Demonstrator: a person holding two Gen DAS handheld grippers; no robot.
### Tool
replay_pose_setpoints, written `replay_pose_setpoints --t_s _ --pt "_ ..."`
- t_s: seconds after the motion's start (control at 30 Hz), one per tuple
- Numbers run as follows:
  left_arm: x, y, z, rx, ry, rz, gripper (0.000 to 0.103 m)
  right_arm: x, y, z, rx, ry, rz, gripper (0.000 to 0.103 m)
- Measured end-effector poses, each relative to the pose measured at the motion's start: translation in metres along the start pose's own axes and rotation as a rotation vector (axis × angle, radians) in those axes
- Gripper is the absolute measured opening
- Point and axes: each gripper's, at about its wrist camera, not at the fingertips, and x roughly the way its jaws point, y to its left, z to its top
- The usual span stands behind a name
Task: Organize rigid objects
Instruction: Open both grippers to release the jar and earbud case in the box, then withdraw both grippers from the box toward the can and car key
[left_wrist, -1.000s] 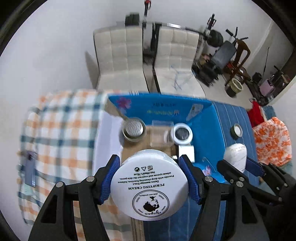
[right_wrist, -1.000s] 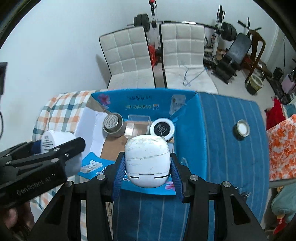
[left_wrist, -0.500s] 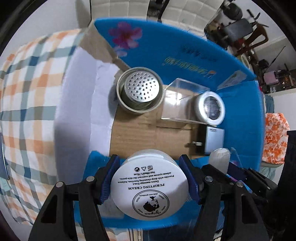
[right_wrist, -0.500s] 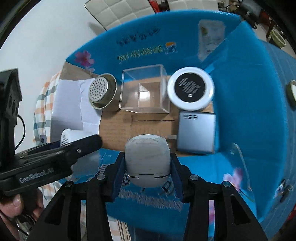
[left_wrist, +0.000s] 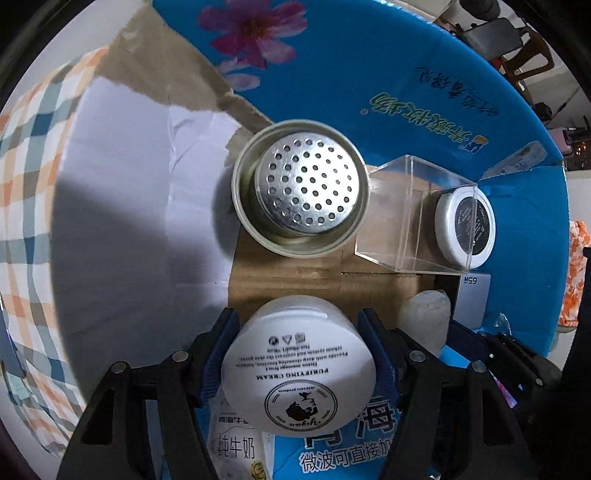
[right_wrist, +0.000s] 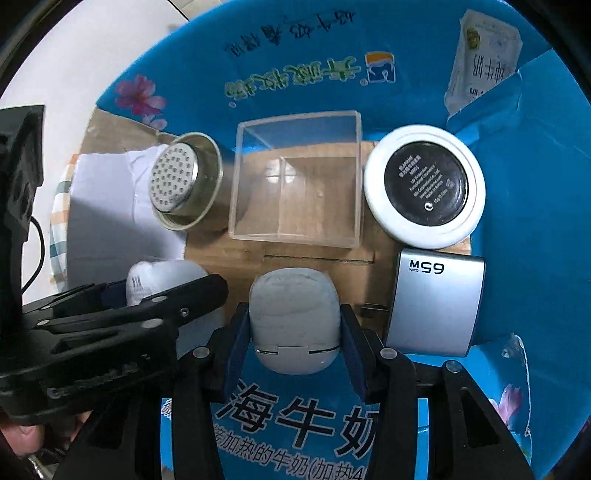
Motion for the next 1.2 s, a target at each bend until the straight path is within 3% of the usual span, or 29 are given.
replay_pose_setpoints --t_s 0.13,0.23,0.33,0.4,0.43,0.47,0.63,0.7,0.8,0.87,1.2 --pt "0.0 0.006 -0.003 -0.032 0.025 -0.049 0.066 0.006 0.0 0.0 0.001 0.019 0.005 0.055" --pt "-0.009 0.006 -0.002 -0.025 0.016 -0.04 0.066 0.003 0.0 -0.001 0.0 0.02 0.007 0.073" --pt "-0.02 0.001 -0.008 -0.017 0.005 -0.033 0.066 -0.006 0.0 -0.005 -0.011 0.008 -0.019 0.076" --pt "-0.03 -0.004 -0.012 -0.008 -0.008 -0.024 0.075 -0.012 0.001 -0.008 -0.013 0.001 -0.06 0.091" --pt "-0.035 -0.006 -0.015 -0.006 -0.02 -0.018 0.087 -0.018 0.001 -0.01 -0.015 -0.017 -0.08 0.092" --pt "-0.042 -0.008 -0.018 -0.009 -0.036 -0.012 0.093 -0.022 0.001 -0.011 -0.019 -0.024 -0.091 0.092" --pt "-0.066 -0.013 -0.045 -0.01 -0.094 0.007 0.094 -0.046 0.003 -0.016 -0.019 -0.067 -0.181 0.094" --pt "-0.076 -0.013 -0.053 -0.012 -0.117 0.022 0.103 -0.058 0.003 -0.02 -0.022 -0.097 -0.223 0.094" --pt "-0.092 -0.013 -0.066 -0.004 -0.168 0.068 0.103 -0.079 0.005 -0.028 -0.029 -0.152 -0.292 0.094" --pt "-0.098 -0.016 -0.058 0.004 -0.199 0.098 0.103 -0.094 0.006 -0.035 -0.038 -0.174 -0.308 0.094" --pt "-0.14 -0.029 -0.087 0.023 -0.373 0.161 0.103 -0.172 0.014 -0.083 -0.085 -0.287 -0.262 0.094"
